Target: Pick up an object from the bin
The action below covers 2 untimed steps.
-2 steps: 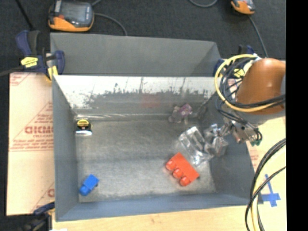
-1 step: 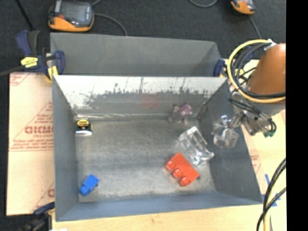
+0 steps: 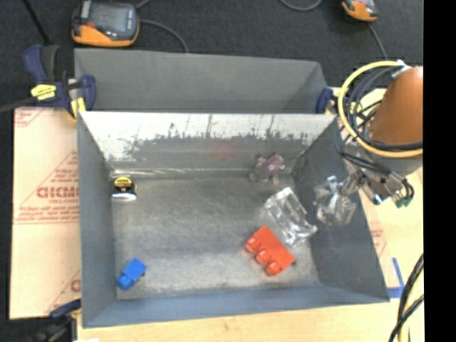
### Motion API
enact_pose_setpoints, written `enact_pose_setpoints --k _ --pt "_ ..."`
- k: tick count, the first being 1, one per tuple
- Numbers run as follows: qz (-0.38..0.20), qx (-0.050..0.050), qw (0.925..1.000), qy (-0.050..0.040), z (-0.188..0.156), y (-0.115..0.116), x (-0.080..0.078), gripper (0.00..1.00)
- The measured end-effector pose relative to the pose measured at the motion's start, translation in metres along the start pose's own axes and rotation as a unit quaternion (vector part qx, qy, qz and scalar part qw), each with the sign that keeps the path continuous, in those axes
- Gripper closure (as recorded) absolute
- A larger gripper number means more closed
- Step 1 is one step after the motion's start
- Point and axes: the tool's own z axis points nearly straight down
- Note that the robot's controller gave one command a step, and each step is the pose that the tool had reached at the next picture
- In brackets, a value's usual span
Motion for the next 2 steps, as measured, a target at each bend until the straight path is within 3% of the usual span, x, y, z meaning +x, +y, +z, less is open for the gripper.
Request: enact_pose_setpoints --k 1,2 --pt "0.006 -0.002 1.0 0.0013 0.032 0.021 0.029 1.0" --pt "0.007 0.003 1.0 -0.0039 -0.052 0.009 0.031 1.0"
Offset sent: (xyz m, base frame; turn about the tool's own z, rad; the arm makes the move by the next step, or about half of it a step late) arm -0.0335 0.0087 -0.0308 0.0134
